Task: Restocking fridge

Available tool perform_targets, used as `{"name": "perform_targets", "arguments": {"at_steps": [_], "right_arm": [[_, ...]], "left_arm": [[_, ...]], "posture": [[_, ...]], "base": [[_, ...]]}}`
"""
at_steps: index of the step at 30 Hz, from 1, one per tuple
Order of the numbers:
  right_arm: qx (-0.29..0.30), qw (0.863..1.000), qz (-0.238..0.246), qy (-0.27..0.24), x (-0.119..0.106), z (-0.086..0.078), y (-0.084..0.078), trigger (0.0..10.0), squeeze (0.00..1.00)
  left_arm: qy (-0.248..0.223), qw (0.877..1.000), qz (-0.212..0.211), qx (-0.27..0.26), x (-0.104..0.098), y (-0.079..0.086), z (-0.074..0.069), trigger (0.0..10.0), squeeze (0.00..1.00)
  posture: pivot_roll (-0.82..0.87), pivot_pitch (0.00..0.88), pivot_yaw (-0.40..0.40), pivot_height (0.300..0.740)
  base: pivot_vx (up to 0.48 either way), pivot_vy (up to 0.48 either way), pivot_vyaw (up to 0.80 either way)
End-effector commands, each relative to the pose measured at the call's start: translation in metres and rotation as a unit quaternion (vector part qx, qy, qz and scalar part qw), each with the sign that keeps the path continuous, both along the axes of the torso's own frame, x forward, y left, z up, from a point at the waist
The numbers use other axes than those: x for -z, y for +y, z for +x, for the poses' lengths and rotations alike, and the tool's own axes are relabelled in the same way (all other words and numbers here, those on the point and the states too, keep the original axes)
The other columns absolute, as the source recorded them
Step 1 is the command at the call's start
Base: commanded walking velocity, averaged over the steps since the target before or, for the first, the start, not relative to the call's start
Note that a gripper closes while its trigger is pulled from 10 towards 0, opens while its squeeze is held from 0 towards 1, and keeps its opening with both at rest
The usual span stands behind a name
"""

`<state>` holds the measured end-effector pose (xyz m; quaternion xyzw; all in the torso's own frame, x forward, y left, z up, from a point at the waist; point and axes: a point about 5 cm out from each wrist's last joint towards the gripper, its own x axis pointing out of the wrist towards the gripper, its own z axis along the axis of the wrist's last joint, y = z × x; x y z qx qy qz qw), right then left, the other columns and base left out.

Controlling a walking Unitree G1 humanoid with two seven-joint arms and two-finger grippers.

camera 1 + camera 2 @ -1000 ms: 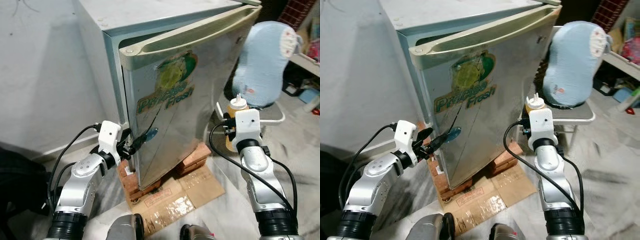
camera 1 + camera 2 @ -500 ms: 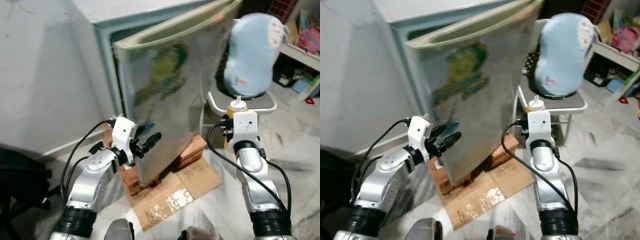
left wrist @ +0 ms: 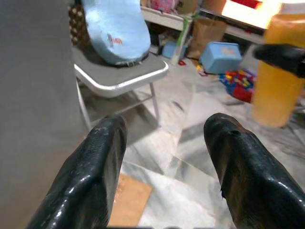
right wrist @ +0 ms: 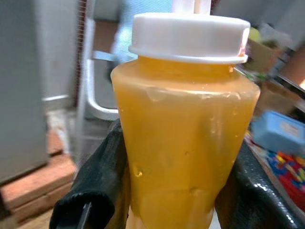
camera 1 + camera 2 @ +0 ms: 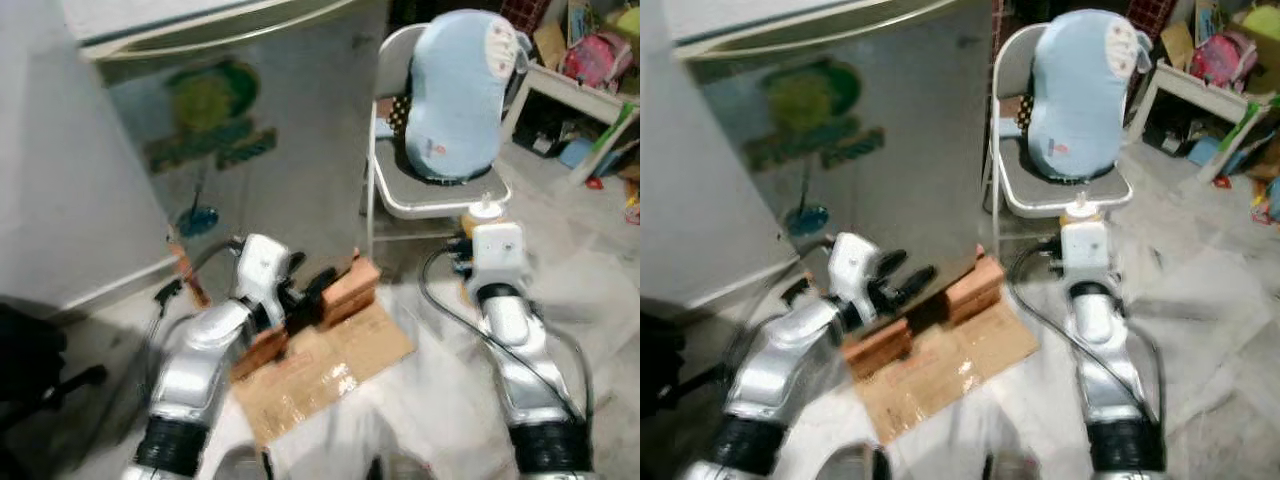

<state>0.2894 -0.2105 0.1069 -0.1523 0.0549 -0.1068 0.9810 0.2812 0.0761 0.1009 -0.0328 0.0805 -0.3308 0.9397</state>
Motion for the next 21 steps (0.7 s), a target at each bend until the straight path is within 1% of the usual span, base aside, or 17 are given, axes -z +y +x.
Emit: {"name": "perform_targets", "arguments": {"at_steps": [1, 4, 6, 9, 14, 19, 21], "right_arm": [[-0.005, 1.000, 0.000, -0.007, -0.004, 0.002, 0.005, 10.0, 0.00], [-0.001, 1.000, 0.012, -0.002, -0.001, 0.001, 0.004, 10.0, 0.00], [-0.002, 1.000, 0.016, 0.005, 0.001, 0.002, 0.004, 10.0, 0.00], [-0.005, 1.000, 0.017, 0.007, 0.001, 0.003, 0.005, 10.0, 0.00], [-0.009, 1.000, 0.018, 0.006, 0.000, 0.005, 0.006, 10.0, 0.00], [-0.012, 1.000, 0.017, 0.005, -0.001, 0.006, 0.005, 10.0, 0.00], [-0.012, 1.000, 0.015, 0.004, -0.002, 0.005, 0.004, 10.0, 0.00]], "left_arm": [[-0.003, 0.998, 0.025, -0.063, 0.005, 0.023, 0.005, 10.0, 0.00], [0.008, 0.995, 0.015, -0.102, 0.006, 0.037, 0.006, 10.0, 0.00], [0.010, 0.993, 0.016, -0.113, 0.007, 0.044, 0.004, 10.0, 0.00], [0.013, 0.993, 0.019, -0.118, 0.010, 0.050, -0.001, 10.0, 0.00], [0.016, 0.992, 0.025, -0.123, 0.015, 0.054, -0.005, 10.0, 0.00], [0.012, 0.991, 0.023, -0.132, 0.013, 0.054, -0.002, 10.0, 0.00], [0.004, 0.990, 0.022, -0.141, 0.009, 0.055, 0.002, 10.0, 0.00]], "posture": [[-0.01, 0.069, 0.004, 0.740], [-0.01, 0.068, 0.001, 0.740], [-0.01, 0.068, -0.001, 0.740], [-0.01, 0.067, -0.006, 0.740], [-0.01, 0.065, -0.009, 0.740], [-0.01, 0.066, -0.012, 0.740], [-0.01, 0.068, -0.011, 0.740]], "base": [[0.000, 0.000, 0.00], [0.000, 0.000, 0.00], [0.000, 0.000, 0.00], [0.000, 0.480, -0.76], [0.000, 0.480, -0.79], [0.000, 0.480, 0.00], [0.000, 0.480, 0.00]]}}
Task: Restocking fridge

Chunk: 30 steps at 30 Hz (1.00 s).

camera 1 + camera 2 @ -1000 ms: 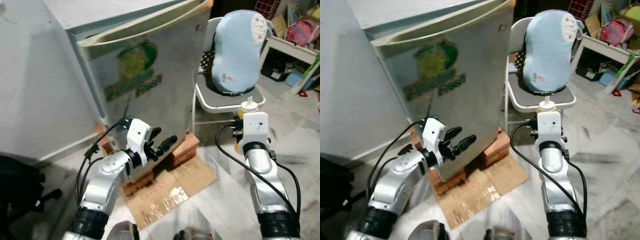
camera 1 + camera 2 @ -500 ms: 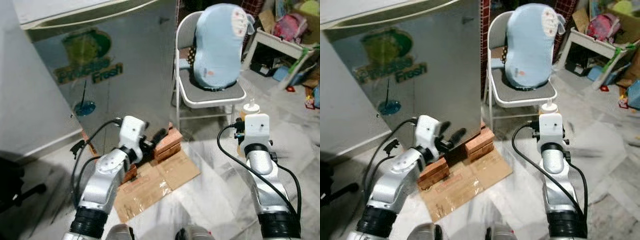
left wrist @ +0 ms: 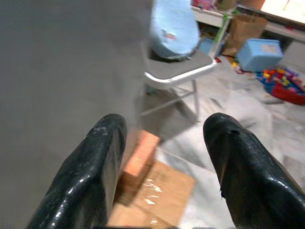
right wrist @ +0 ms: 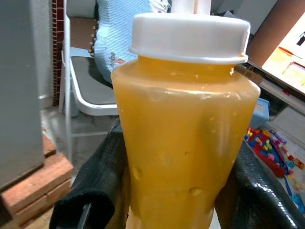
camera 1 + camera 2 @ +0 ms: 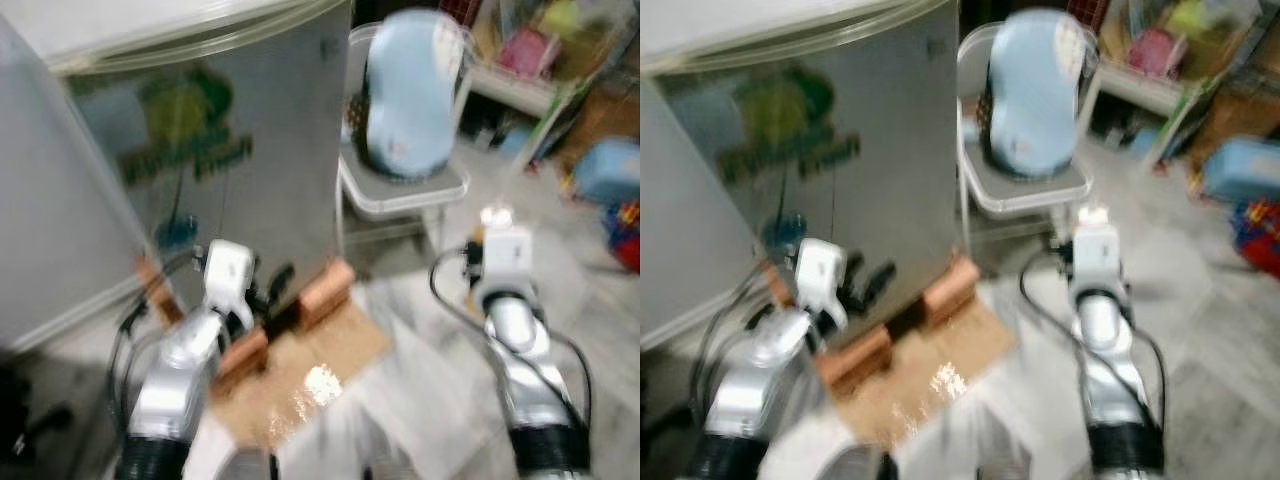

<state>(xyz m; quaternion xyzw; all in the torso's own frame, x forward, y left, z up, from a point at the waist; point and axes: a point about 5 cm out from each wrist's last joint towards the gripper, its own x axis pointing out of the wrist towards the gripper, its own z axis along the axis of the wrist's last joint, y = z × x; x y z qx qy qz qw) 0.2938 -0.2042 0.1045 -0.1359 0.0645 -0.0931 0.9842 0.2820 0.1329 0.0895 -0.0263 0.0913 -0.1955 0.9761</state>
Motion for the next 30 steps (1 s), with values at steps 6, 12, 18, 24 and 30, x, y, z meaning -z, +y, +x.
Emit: {"name": "perform_targets", "arguments": {"at_steps": [6, 12, 18, 24, 30], "right_arm": [[0.000, 1.000, -0.003, -0.006, -0.004, 0.000, -0.003, 10.0, 0.00], [0.000, 1.000, -0.003, -0.006, -0.003, 0.000, -0.003, 10.0, 0.00], [-0.003, 1.000, -0.003, -0.006, -0.003, 0.001, -0.002, 10.0, 0.00], [-0.006, 1.000, -0.003, -0.006, -0.003, 0.001, -0.001, 10.0, 0.00], [-0.008, 1.000, 0.002, -0.008, -0.003, 0.001, 0.001, 10.0, 0.00]], "left_arm": [[-0.020, 1.000, 0.000, -0.019, -0.007, -0.001, 0.005, 10.0, 0.00], [-0.026, 0.999, 0.001, -0.024, -0.008, -0.001, 0.004, 10.0, 0.00], [-0.051, 0.993, 0.016, -0.103, -0.013, 0.014, 0.011, 10.0, 0.00], [-0.062, 0.990, 0.019, -0.123, -0.017, 0.019, 0.018, 10.0, 0.00], [-0.050, 0.984, 0.044, -0.168, -0.014, 0.022, 0.041, 10.0, 0.00]], "posture": [[-0.01, 0.070, -0.009, 0.740], [-0.01, 0.072, -0.009, 0.740], [-0.01, 0.074, -0.010, 0.740], [-0.01, 0.074, -0.007, 0.740], [-0.01, 0.076, -0.012, 0.740]], "base": [[0.000, 0.480, 0.00], [0.000, 0.000, 0.00], [0.000, 0.000, 0.00], [0.000, 0.000, 0.00], [0.000, 0.000, 0.00]]}}
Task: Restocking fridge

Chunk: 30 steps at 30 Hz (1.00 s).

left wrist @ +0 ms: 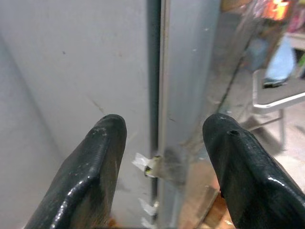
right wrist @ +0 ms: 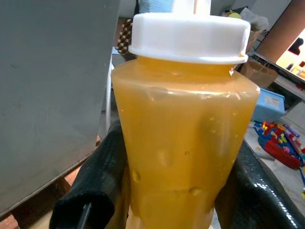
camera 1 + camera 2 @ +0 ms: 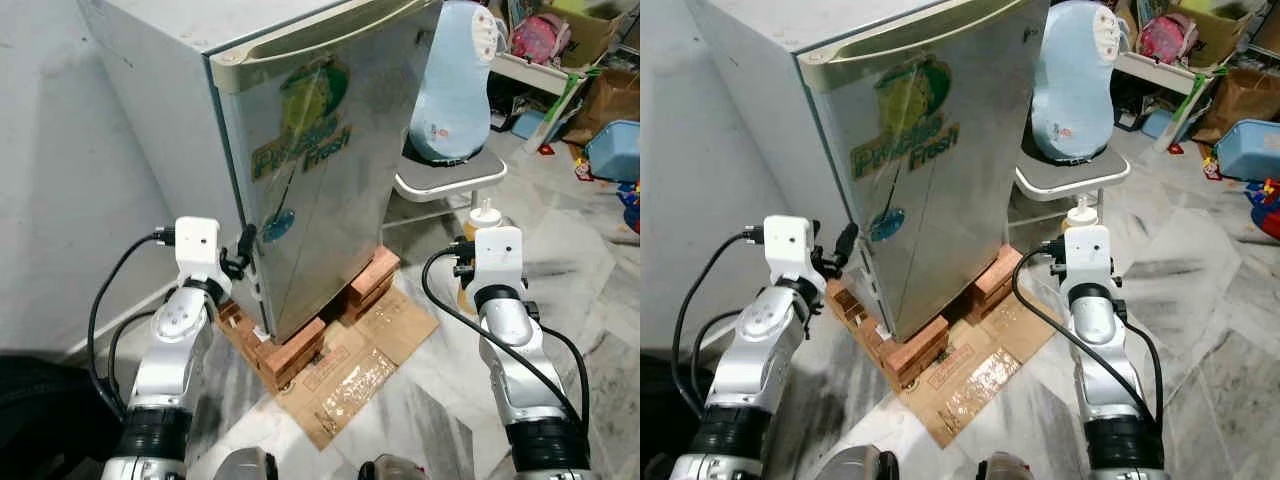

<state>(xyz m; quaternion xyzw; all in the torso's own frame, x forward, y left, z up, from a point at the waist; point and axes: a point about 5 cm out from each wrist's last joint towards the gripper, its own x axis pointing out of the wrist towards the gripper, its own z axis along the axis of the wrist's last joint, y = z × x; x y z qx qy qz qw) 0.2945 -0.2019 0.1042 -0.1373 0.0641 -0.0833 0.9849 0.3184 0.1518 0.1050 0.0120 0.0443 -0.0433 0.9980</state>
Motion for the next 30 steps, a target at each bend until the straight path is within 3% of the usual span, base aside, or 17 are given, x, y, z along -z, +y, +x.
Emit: {"name": "perform_targets", "arguments": {"at_steps": [1, 7, 14, 19, 23, 24, 28, 29, 30], "right_arm": [[0.002, 1.000, 0.003, -0.009, -0.003, 0.000, -0.001, 10.0, 0.00], [-0.003, 1.000, 0.006, -0.012, -0.005, -0.001, 0.000, 10.0, 0.00], [0.004, 1.000, 0.001, -0.010, -0.005, -0.008, -0.006, 10.0, 0.00], [0.004, 1.000, 0.003, -0.008, -0.004, -0.009, -0.006, 10.0, 0.00], [-0.005, 1.000, 0.011, -0.007, -0.004, -0.008, -0.002, 10.0, 0.00], [-0.012, 1.000, 0.017, -0.006, -0.004, -0.008, 0.001, 10.0, 0.00], [-0.030, 0.999, 0.031, 0.000, -0.002, -0.008, 0.006, 10.0, 0.00], [-0.030, 0.999, 0.031, 0.000, -0.002, -0.008, 0.006, 10.0, 0.00], [-0.036, 0.999, 0.037, 0.001, -0.001, -0.009, 0.008, 10.0, 0.00]], "left_arm": [[0.001, 1.000, 0.000, -0.018, 0.002, 0.003, 0.004, 10.0, 0.00], [-0.002, 1.000, -0.011, -0.014, -0.006, -0.006, 0.024, 10.0, 0.00], [-0.009, 0.995, -0.008, -0.100, -0.020, 0.003, 0.047, 10.0, 0.00], [-0.006, 0.997, -0.002, -0.080, -0.020, -0.005, 0.053, 10.0, 0.00], [0.010, 1.000, -0.012, -0.018, -0.015, -0.025, 0.055, 10.0, 0.00], [0.012, 0.999, -0.013, 0.036, -0.013, -0.040, 0.053, 10.0, 0.00], [0.022, 0.985, -0.017, 0.169, -0.005, -0.073, 0.041, 10.0, 0.00], [0.022, 0.985, -0.017, 0.169, -0.005, -0.073, 0.041, 10.0, 0.00], [0.024, 0.975, -0.016, 0.218, -0.002, -0.084, 0.035, 10.0, 0.00]], "posture": [[-0.01, 0.076, -0.012, 0.740], [-0.03, 0.081, -0.010, 0.740], [-0.05, 0.090, -0.001, 0.740], [-0.05, 0.092, -0.001, 0.740], [-0.05, 0.094, -0.002, 0.740], [-0.05, 0.094, -0.002, 0.740], [-0.05, 0.094, -0.001, 0.740], [-0.05, 0.094, -0.001, 0.740], [-0.05, 0.094, -0.001, 0.740]], "base": [[0.000, 0.000, 0.00], [0.000, 0.000, 0.00], [0.000, 0.000, 0.00], [0.000, 0.000, 0.00], [0.000, 0.000, 0.00], [0.000, 0.000, 0.00], [0.000, 0.000, 0.00], [0.000, 0.000, 0.00], [0.000, 0.000, 0.00]]}}
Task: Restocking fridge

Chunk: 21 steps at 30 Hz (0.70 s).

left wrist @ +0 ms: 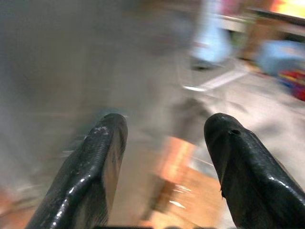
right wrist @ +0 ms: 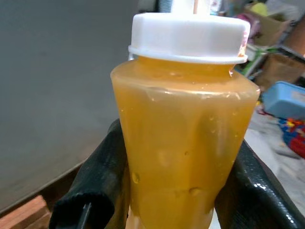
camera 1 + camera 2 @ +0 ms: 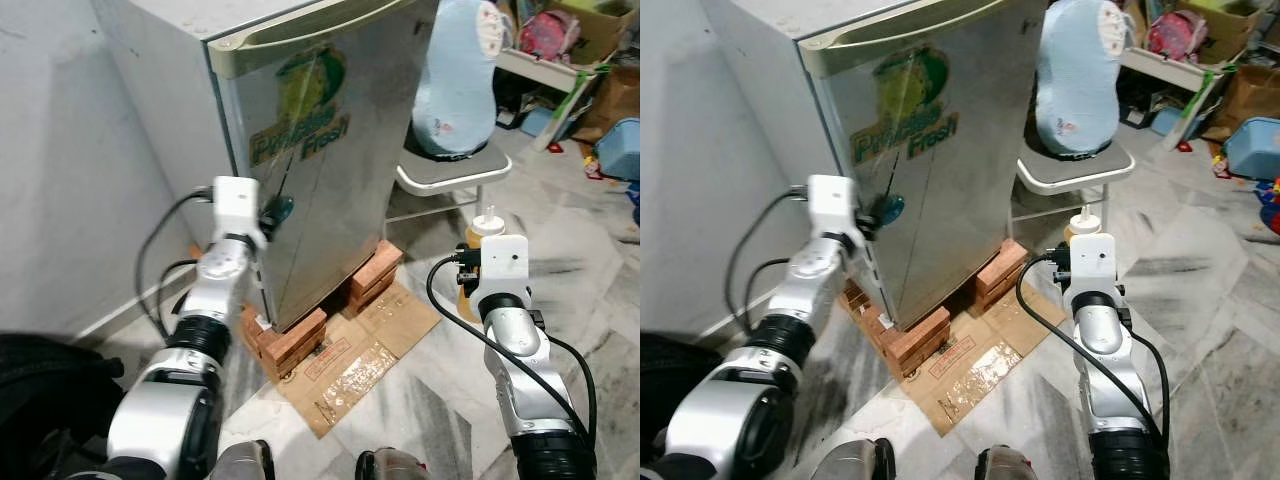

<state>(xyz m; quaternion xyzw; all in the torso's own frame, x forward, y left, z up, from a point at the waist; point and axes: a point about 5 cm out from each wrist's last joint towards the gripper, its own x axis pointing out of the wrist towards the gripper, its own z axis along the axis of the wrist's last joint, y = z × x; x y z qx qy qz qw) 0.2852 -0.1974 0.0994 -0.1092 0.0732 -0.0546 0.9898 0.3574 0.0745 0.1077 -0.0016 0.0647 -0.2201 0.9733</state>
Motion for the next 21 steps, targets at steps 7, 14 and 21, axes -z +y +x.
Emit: {"name": "perform_targets", "arguments": {"at_steps": [7, 14, 21], "right_arm": [[-0.029, 0.999, 0.015, -0.006, -0.005, 0.001, 0.011, 10.0, 0.00], [-0.017, 1.000, 0.007, -0.006, -0.005, 0.001, 0.005, 10.0, 0.00], [-0.013, 1.000, 0.005, -0.008, -0.005, 0.003, 0.006, 10.0, 0.00]], "left_arm": [[0.010, 0.984, -0.006, 0.176, 0.009, -0.039, -0.027, 10.0, 0.00], [0.018, 0.972, -0.026, 0.232, 0.009, -0.046, -0.037, 10.0, 0.00], [-0.012, 0.985, -0.010, 0.171, 0.010, -0.028, -0.041, 10.0, 0.00]], "posture": [[-0.04, 0.088, -0.001, 0.740], [-0.04, 0.083, -0.001, 0.740], [-0.04, 0.075, 0.009, 0.740]], "base": [[0.000, 0.000, 0.00], [0.000, 0.000, 0.00], [0.000, 0.000, 0.00]]}}
